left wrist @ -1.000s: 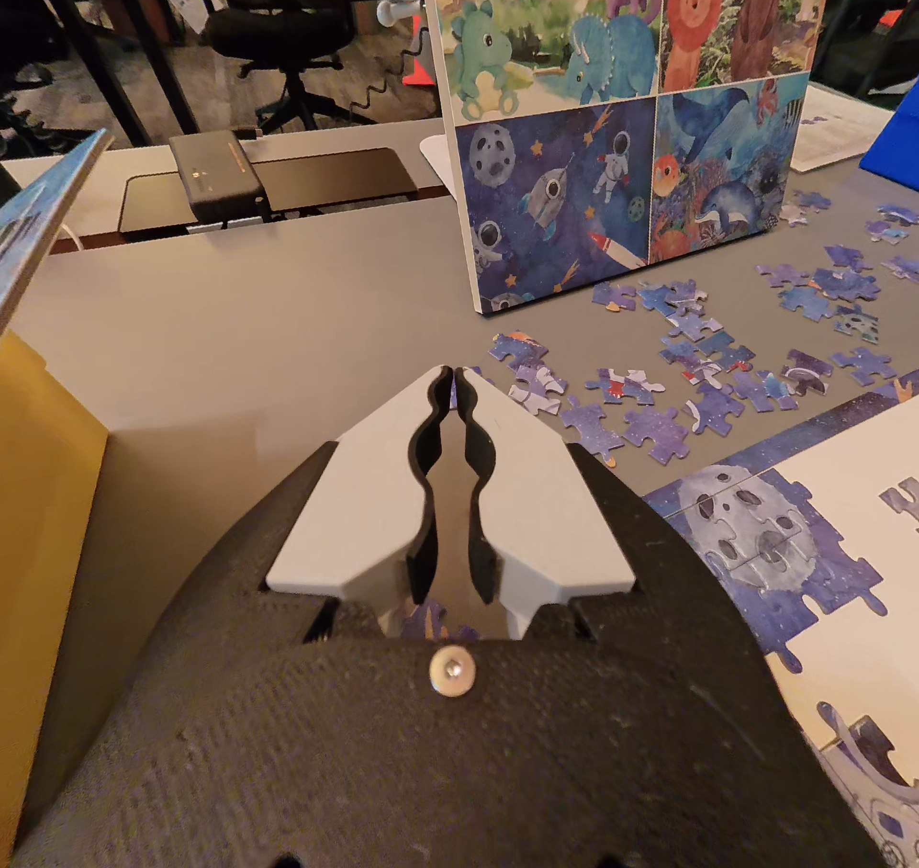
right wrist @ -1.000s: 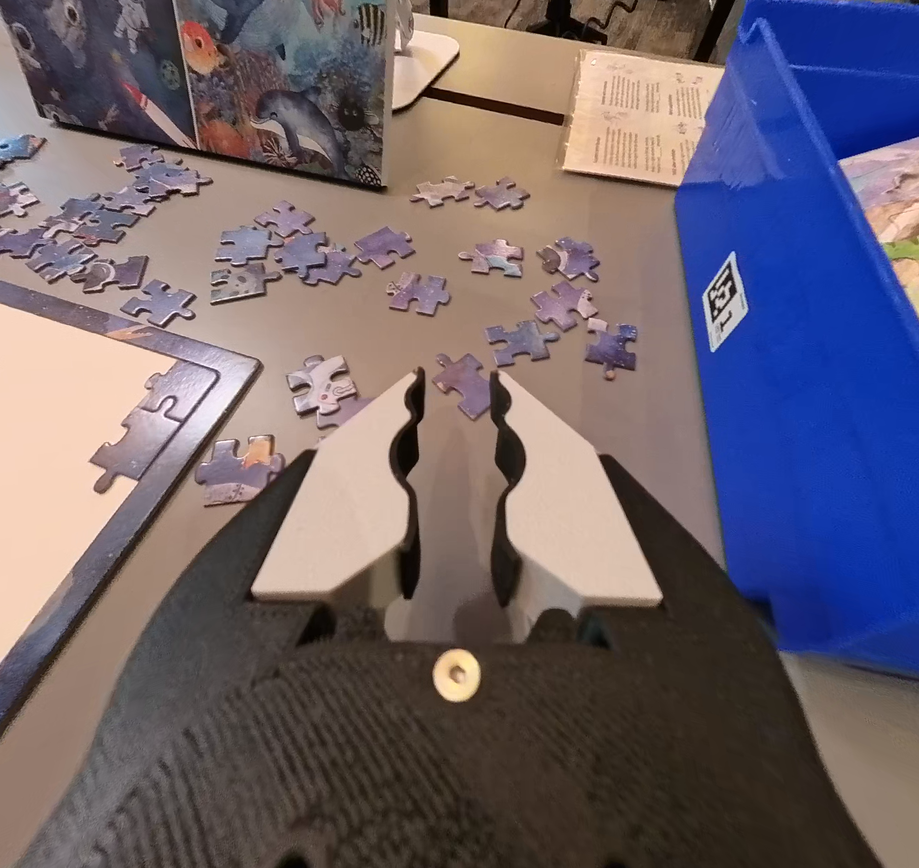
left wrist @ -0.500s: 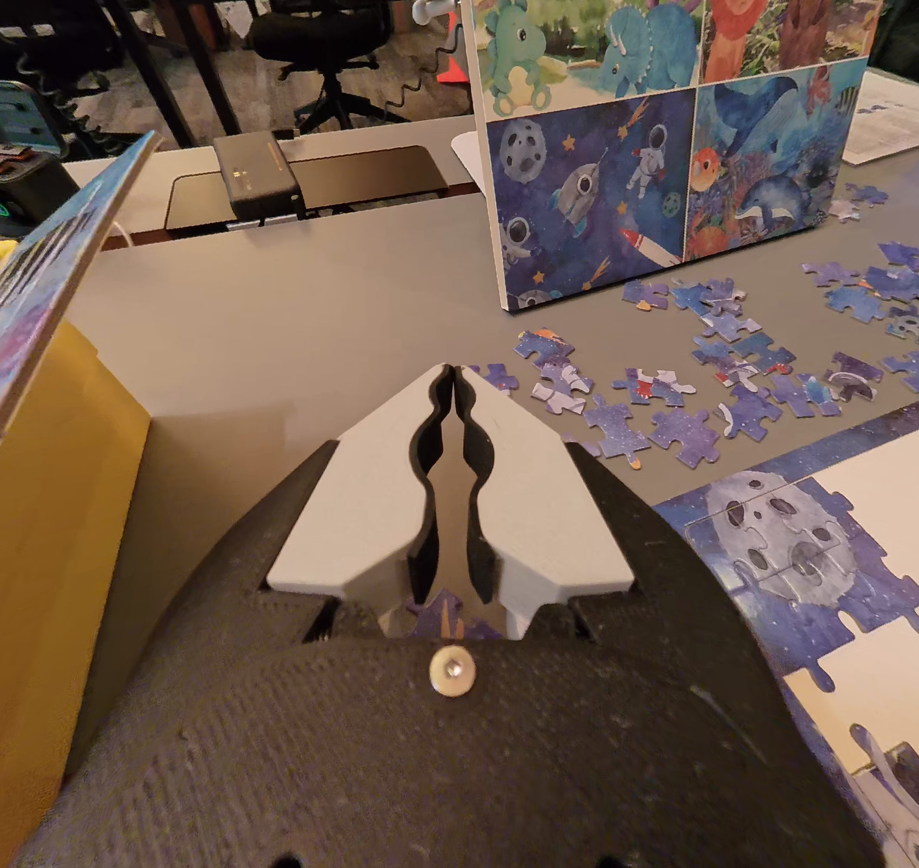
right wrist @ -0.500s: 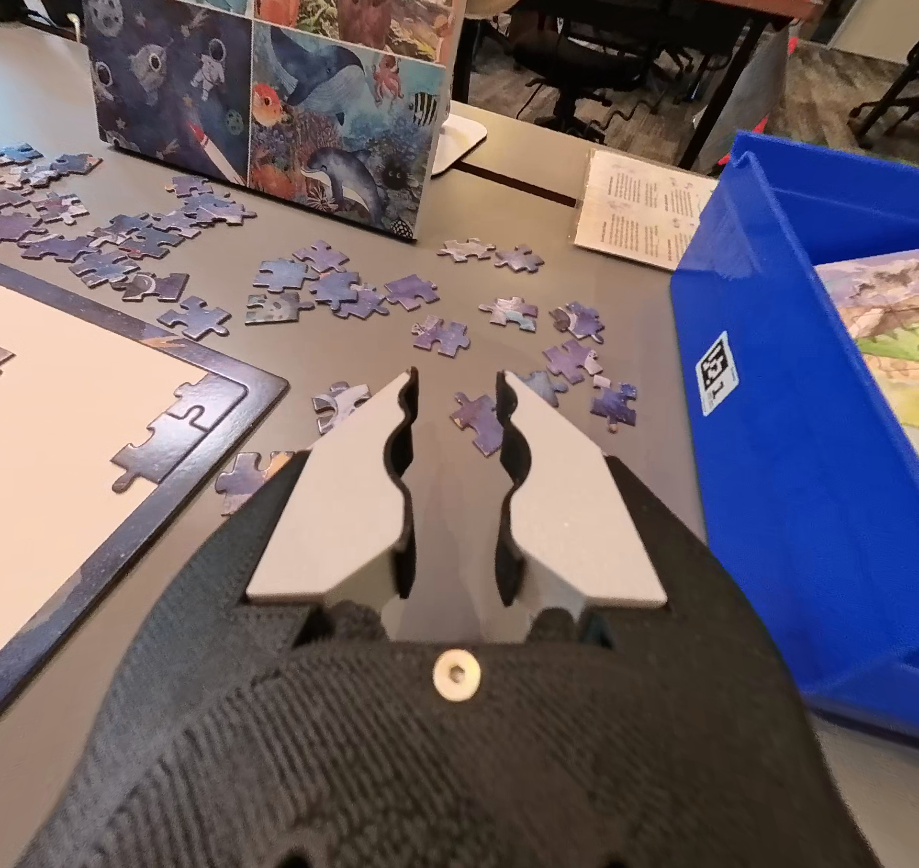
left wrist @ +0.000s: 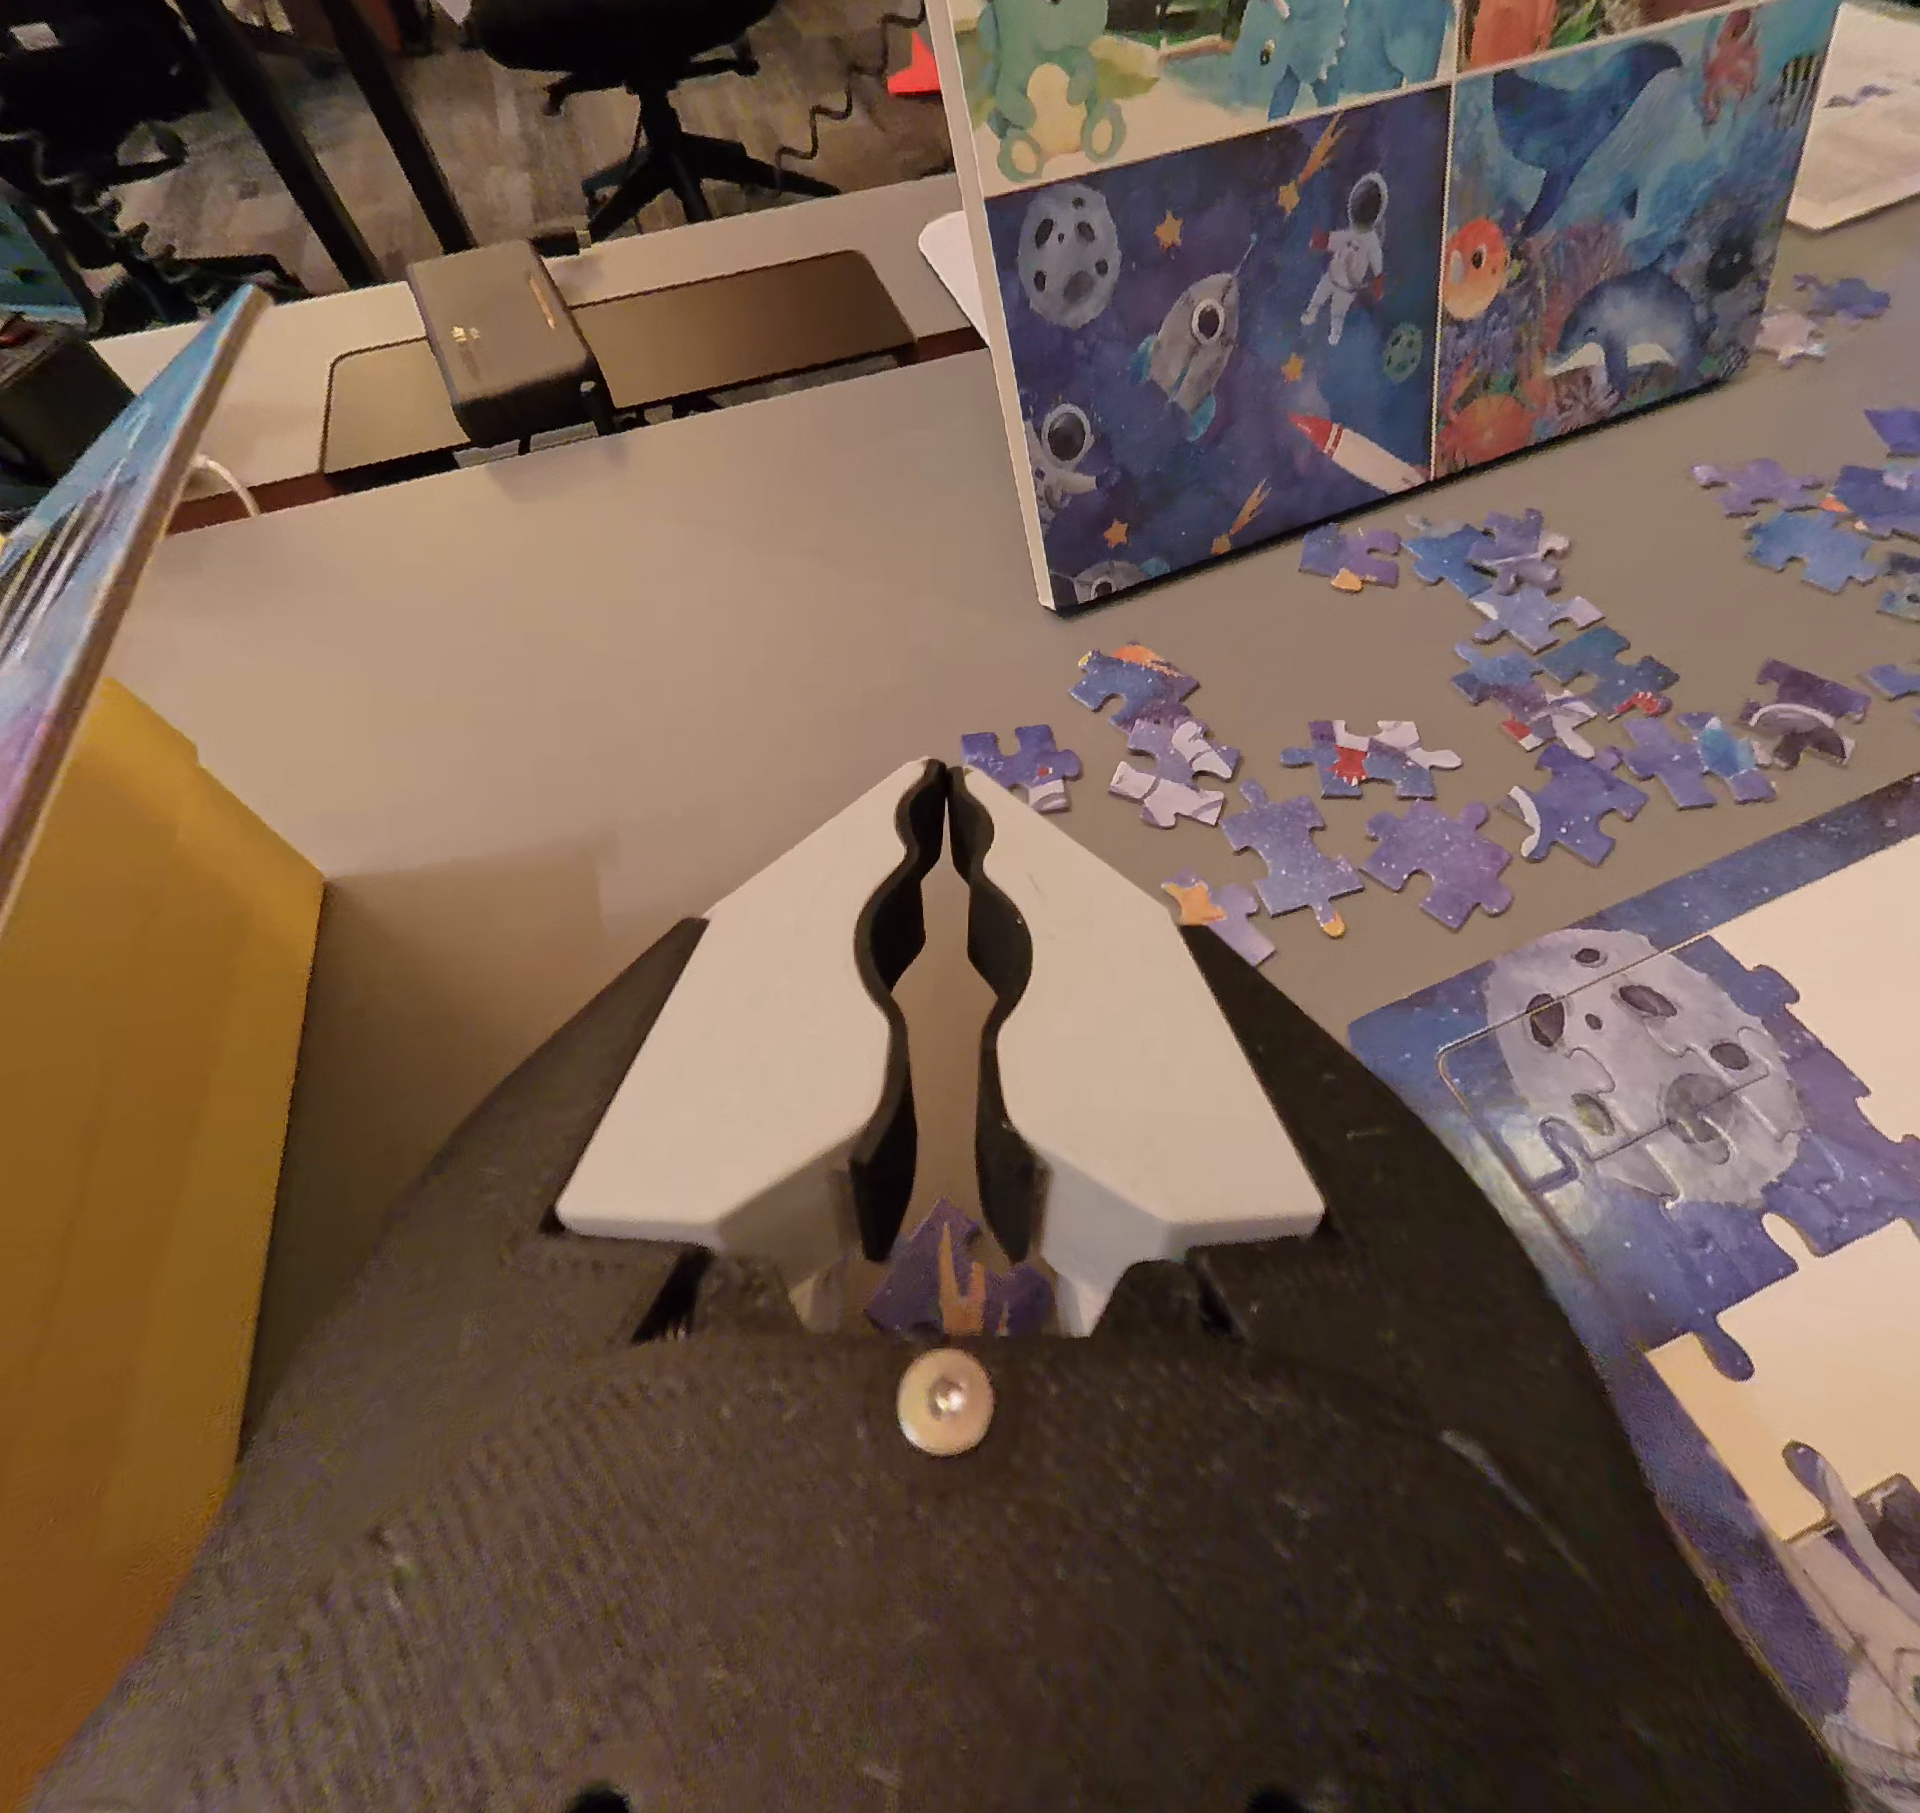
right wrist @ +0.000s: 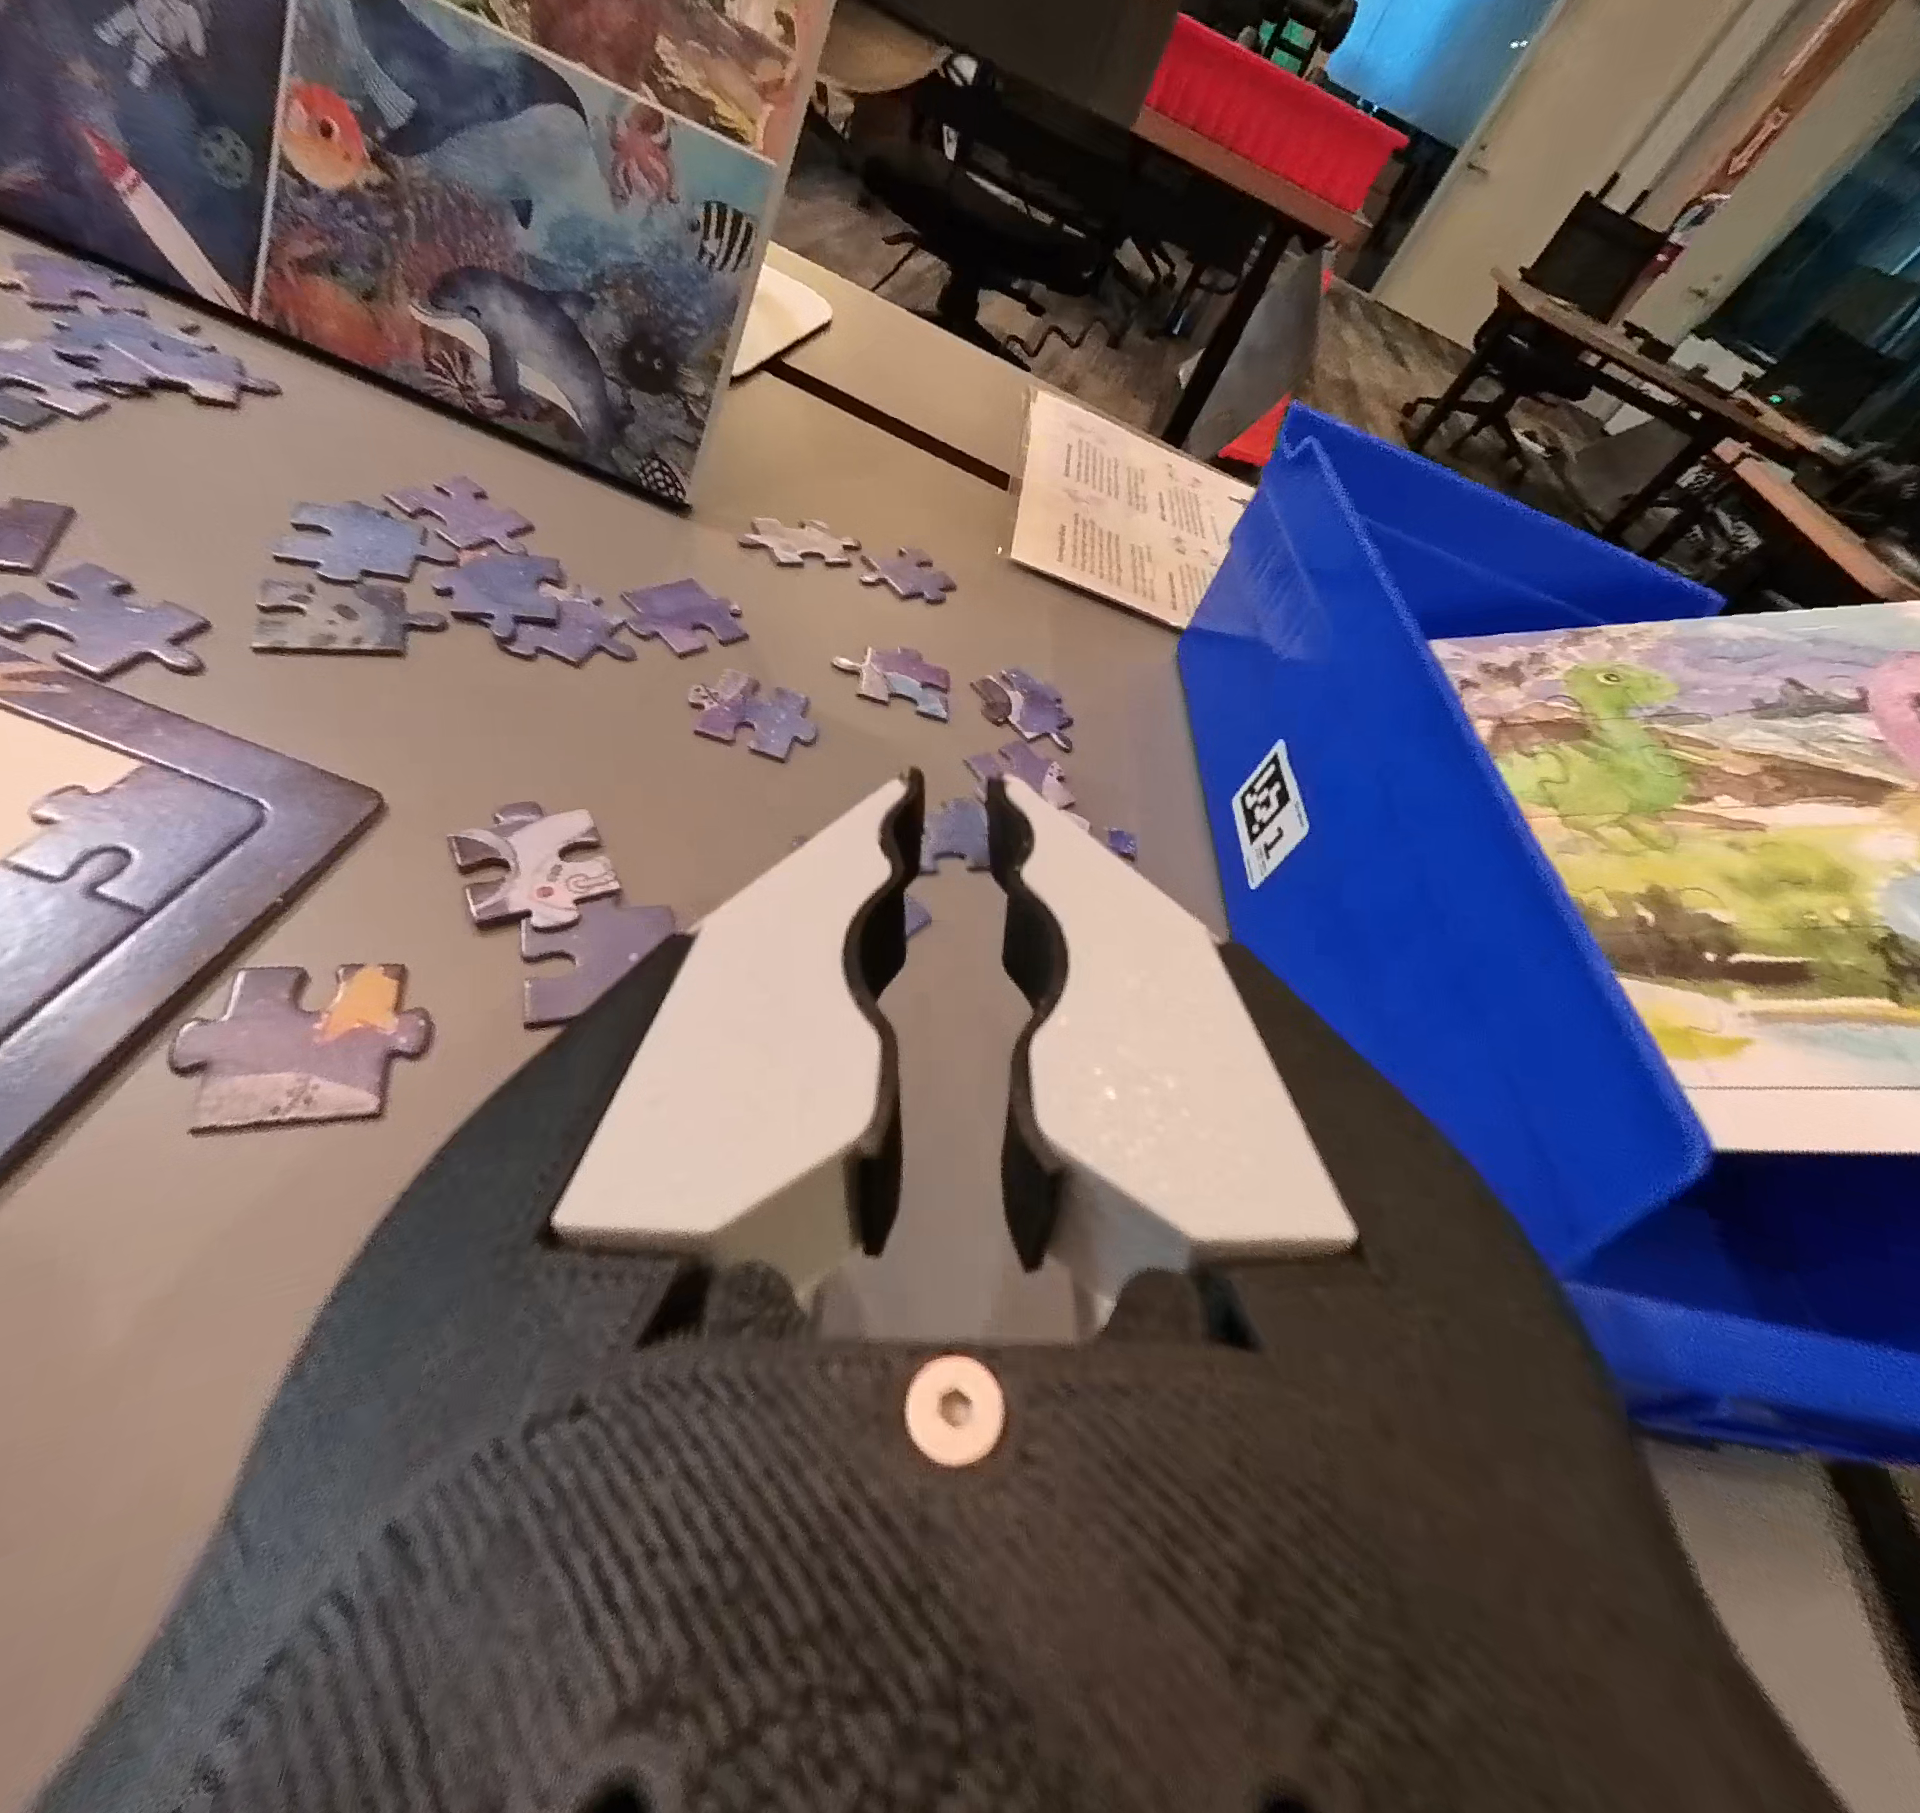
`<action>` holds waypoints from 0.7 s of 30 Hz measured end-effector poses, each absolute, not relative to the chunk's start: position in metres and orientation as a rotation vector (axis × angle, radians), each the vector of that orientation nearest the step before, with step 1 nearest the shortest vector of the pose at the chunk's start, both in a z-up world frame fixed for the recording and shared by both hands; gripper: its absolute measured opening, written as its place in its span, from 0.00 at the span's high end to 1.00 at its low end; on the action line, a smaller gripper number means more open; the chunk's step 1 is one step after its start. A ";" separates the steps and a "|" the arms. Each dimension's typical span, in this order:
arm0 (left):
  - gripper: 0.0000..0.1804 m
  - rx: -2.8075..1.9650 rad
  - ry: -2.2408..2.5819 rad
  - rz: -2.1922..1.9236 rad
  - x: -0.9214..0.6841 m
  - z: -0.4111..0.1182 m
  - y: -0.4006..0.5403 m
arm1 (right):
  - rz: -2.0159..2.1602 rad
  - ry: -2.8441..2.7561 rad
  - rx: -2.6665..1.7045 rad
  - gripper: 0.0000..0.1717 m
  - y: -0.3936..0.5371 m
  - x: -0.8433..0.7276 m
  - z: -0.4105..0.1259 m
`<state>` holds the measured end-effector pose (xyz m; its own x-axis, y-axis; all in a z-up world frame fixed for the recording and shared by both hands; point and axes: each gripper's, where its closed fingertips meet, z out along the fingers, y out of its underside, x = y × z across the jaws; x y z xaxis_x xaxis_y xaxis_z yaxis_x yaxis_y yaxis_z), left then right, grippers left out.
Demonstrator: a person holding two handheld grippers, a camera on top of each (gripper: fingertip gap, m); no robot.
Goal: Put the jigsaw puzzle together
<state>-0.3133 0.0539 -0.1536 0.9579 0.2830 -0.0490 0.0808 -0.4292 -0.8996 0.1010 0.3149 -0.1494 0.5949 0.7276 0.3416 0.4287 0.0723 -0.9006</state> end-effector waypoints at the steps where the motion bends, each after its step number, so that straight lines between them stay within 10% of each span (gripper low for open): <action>1: 1.00 -2.022 -0.255 0.238 -0.313 -0.155 0.054 | 0.278 -1.007 -1.560 0.94 0.316 0.102 -0.151; 21: 1.00 -2.096 -0.268 0.281 -0.313 -0.172 0.057 | 0.422 -0.873 -1.564 0.93 0.326 0.113 -0.140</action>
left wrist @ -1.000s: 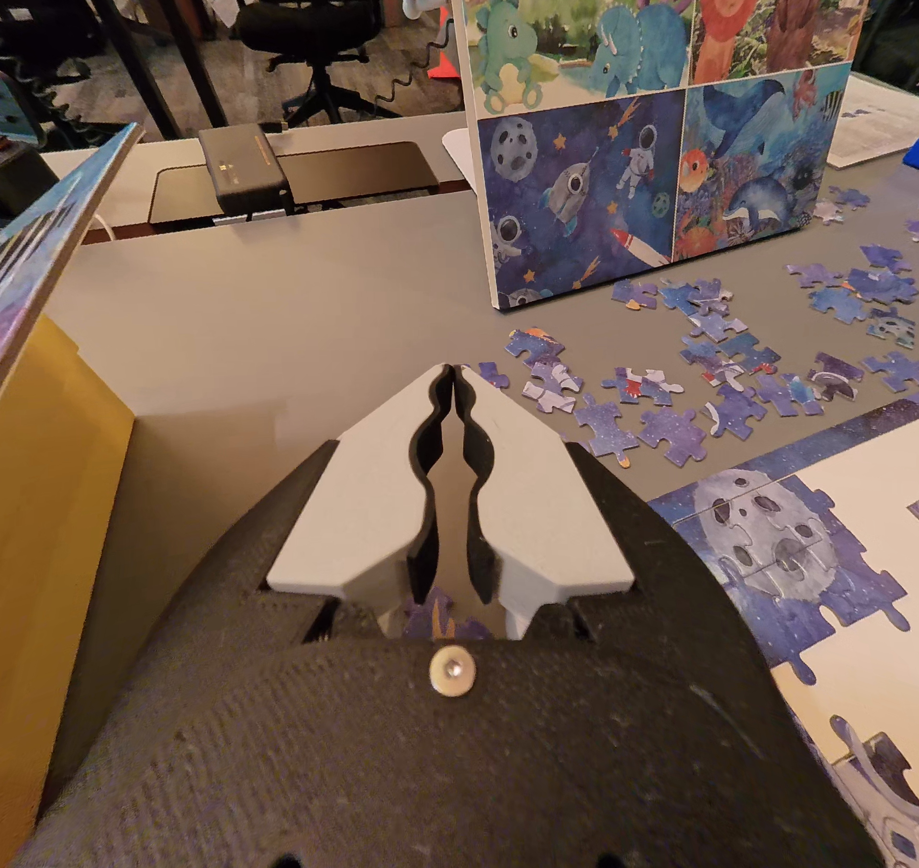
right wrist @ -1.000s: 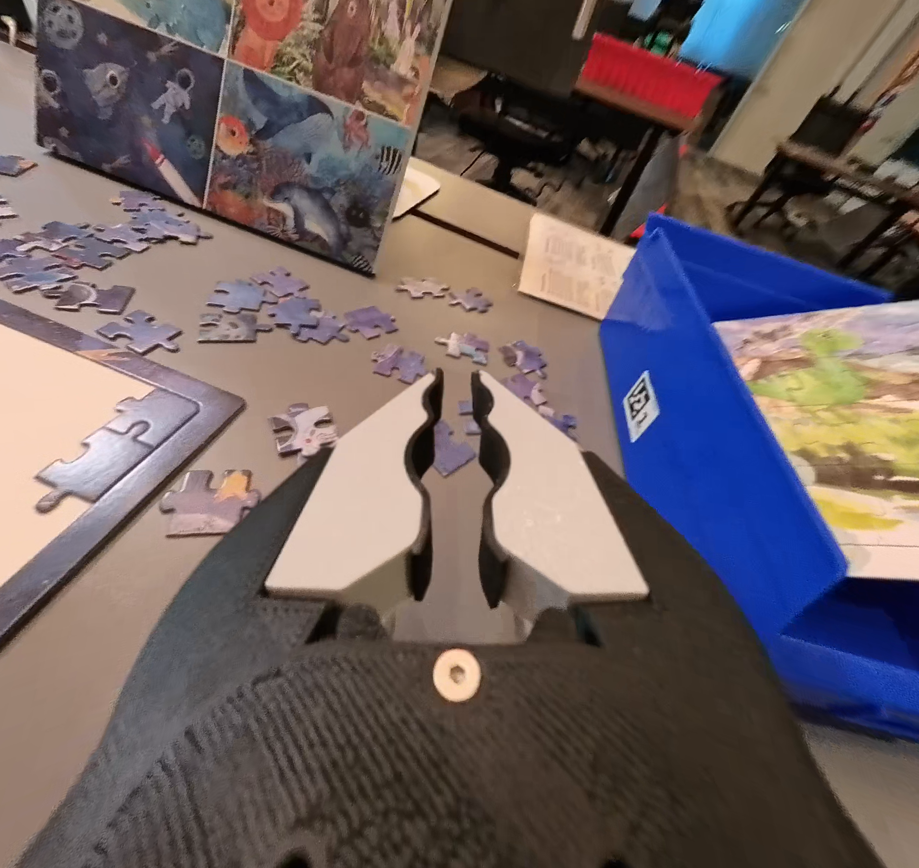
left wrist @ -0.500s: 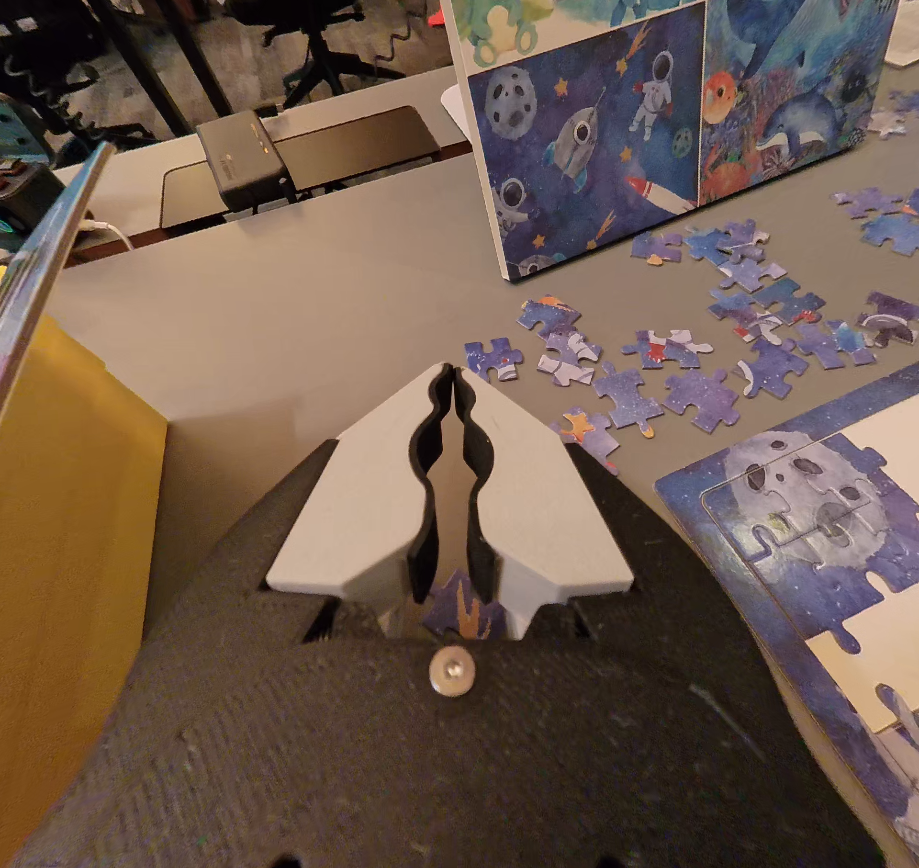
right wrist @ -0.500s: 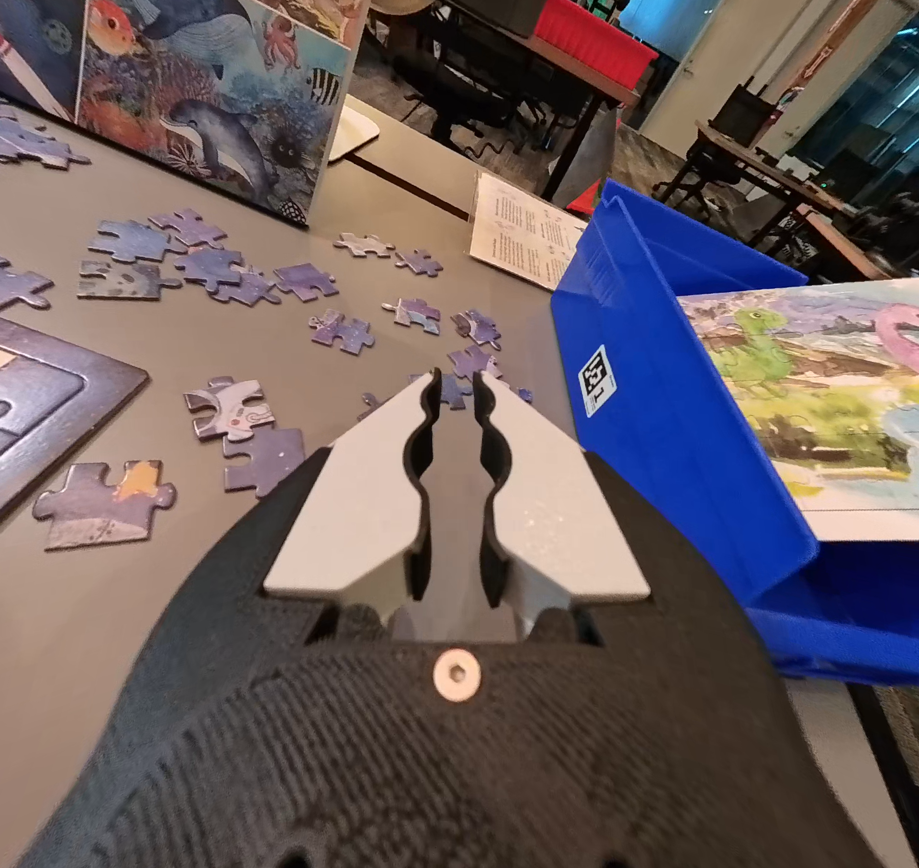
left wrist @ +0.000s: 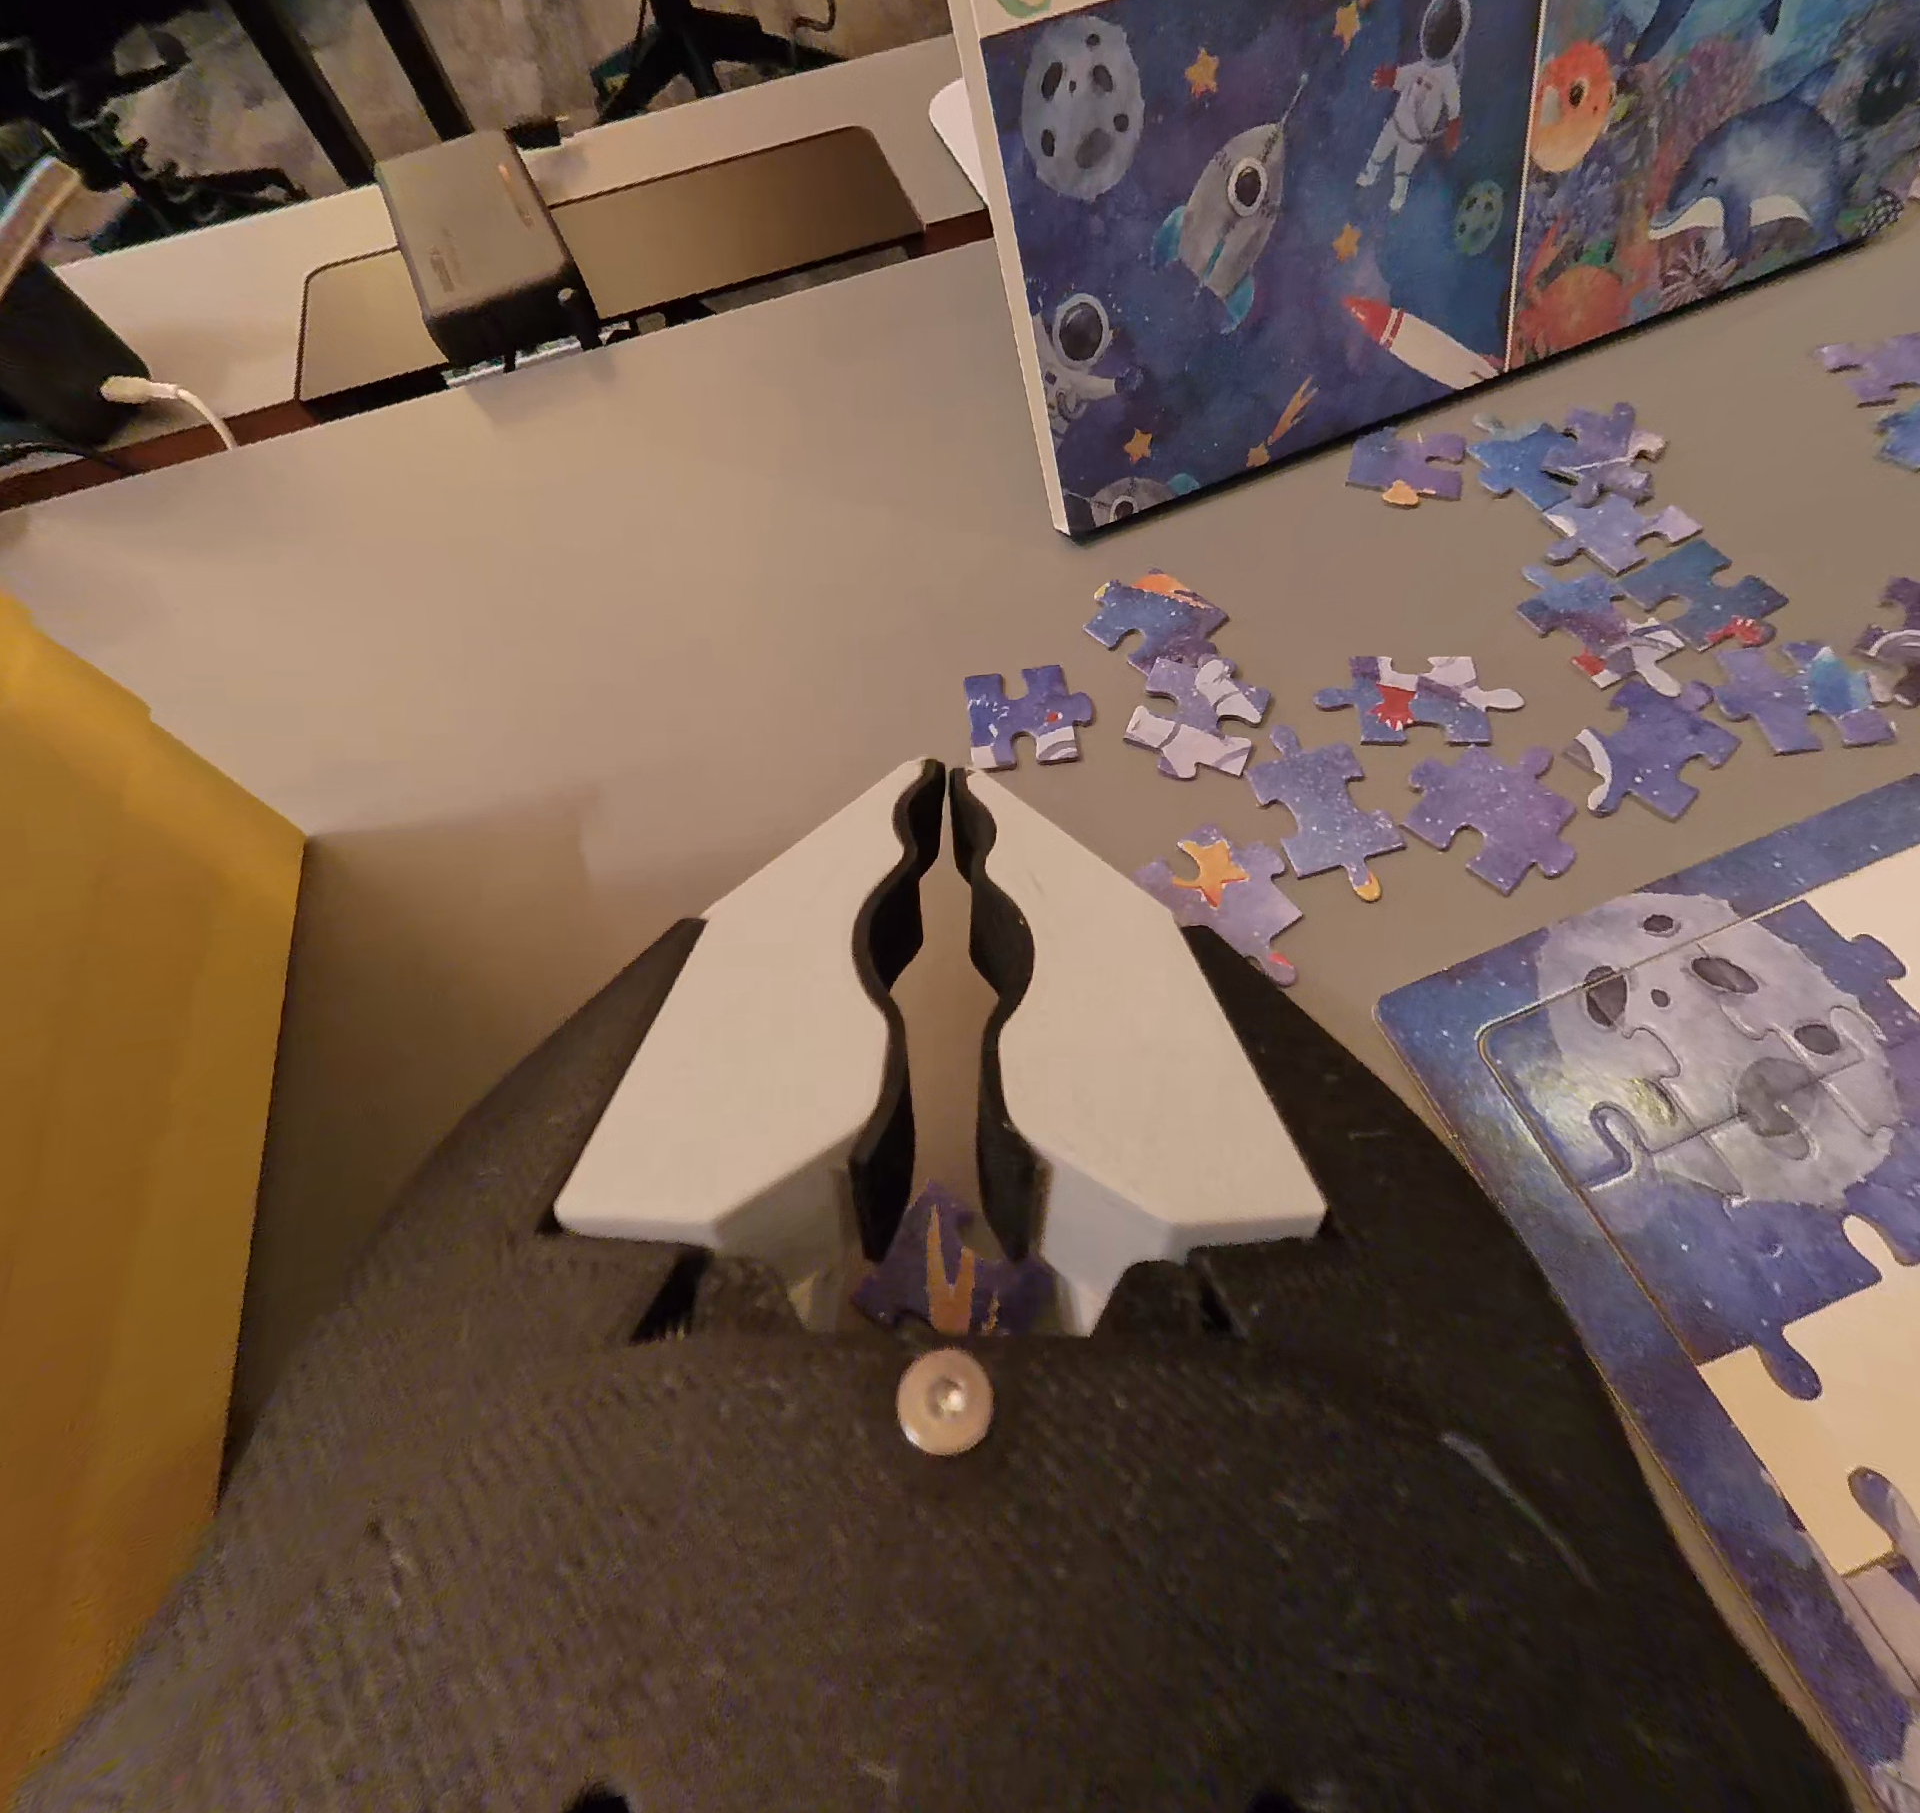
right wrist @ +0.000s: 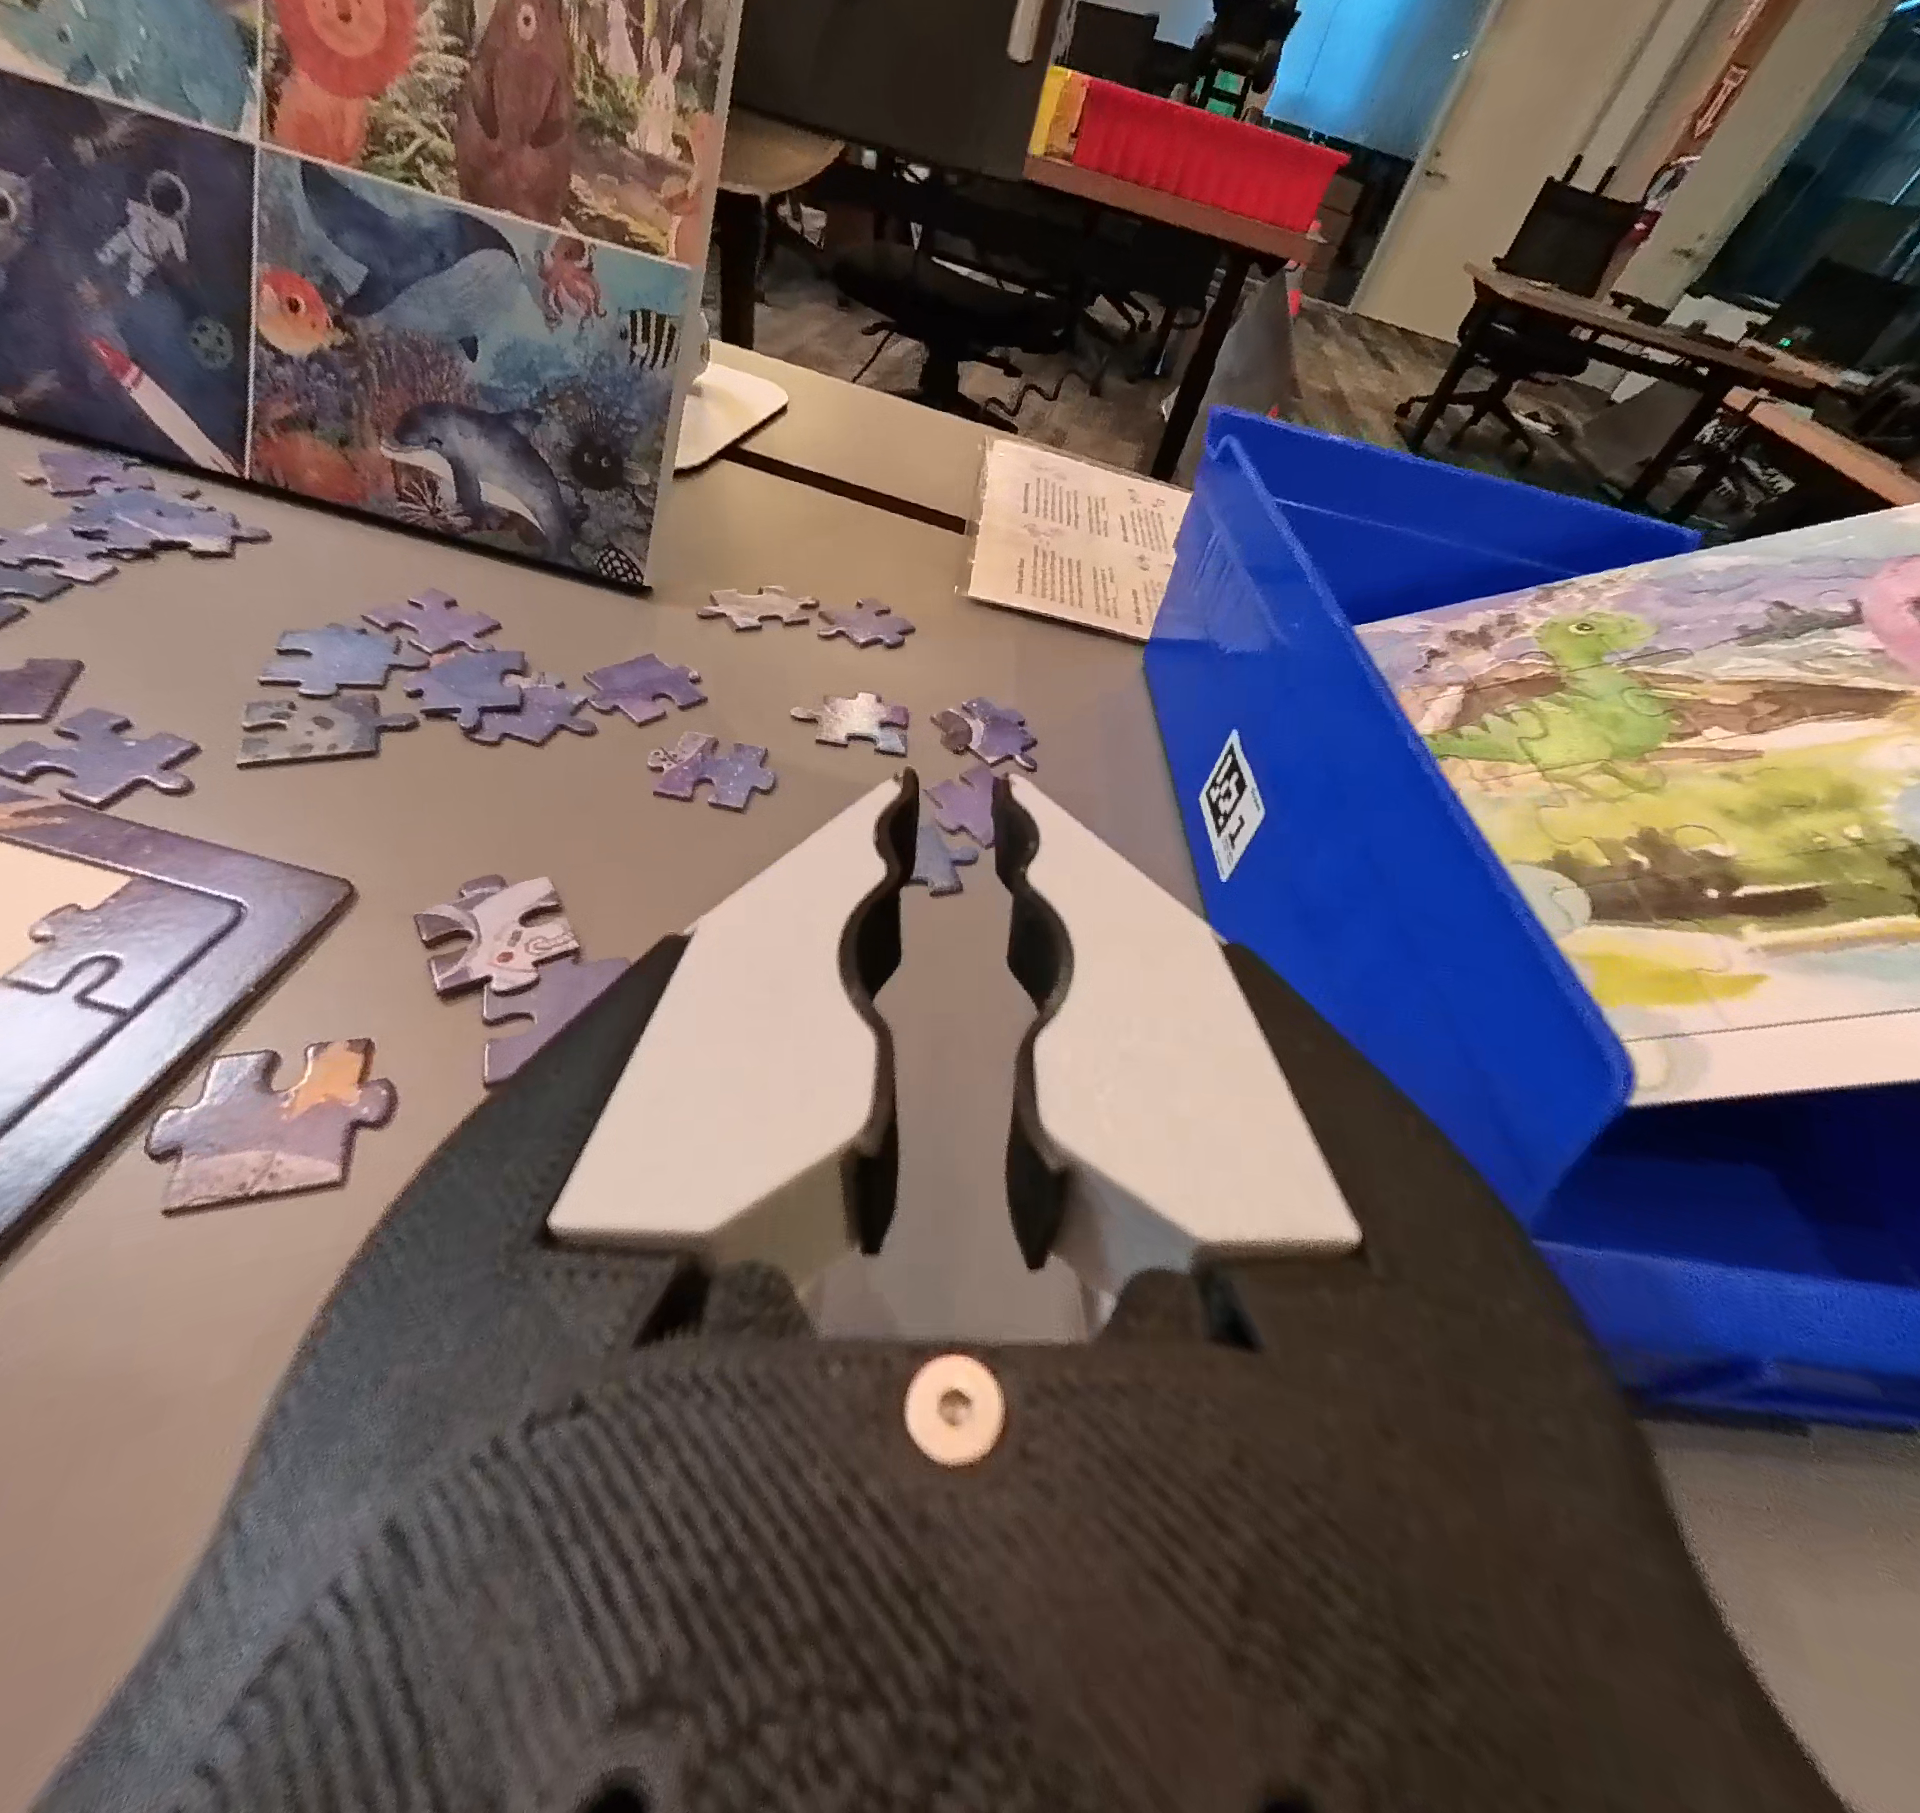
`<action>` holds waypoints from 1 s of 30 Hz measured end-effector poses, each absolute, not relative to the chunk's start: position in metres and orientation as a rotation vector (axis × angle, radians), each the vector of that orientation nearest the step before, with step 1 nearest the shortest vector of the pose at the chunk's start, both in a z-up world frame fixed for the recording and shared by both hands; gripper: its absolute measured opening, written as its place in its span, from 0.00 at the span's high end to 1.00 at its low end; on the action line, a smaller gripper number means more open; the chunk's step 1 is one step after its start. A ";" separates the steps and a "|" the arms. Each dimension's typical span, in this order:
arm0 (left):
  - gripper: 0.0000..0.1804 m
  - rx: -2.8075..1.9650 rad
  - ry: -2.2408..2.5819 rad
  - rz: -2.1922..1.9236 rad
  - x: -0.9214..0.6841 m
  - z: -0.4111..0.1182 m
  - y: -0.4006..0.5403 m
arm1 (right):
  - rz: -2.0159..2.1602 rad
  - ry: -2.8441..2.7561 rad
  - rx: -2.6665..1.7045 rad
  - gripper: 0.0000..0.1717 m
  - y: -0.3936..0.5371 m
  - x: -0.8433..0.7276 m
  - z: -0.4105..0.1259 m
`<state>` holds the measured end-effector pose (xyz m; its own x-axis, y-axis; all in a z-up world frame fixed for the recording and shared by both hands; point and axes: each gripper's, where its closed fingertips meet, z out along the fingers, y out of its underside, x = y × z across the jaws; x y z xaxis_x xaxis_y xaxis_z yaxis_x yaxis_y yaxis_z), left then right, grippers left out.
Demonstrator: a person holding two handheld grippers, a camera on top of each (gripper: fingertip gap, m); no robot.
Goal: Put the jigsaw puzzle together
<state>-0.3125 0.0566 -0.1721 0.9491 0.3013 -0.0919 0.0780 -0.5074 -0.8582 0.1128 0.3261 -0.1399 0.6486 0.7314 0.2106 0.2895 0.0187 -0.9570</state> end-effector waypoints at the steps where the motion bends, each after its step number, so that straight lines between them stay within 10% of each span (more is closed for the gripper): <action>1: 1.00 -2.094 -0.273 0.283 -0.313 -0.172 0.056 | 0.429 -0.871 -1.564 0.93 0.326 0.112 -0.139; 30: 0.93 -2.088 -0.219 0.258 -0.297 -0.170 0.065 | 0.472 -0.862 -1.551 0.93 0.321 0.110 -0.134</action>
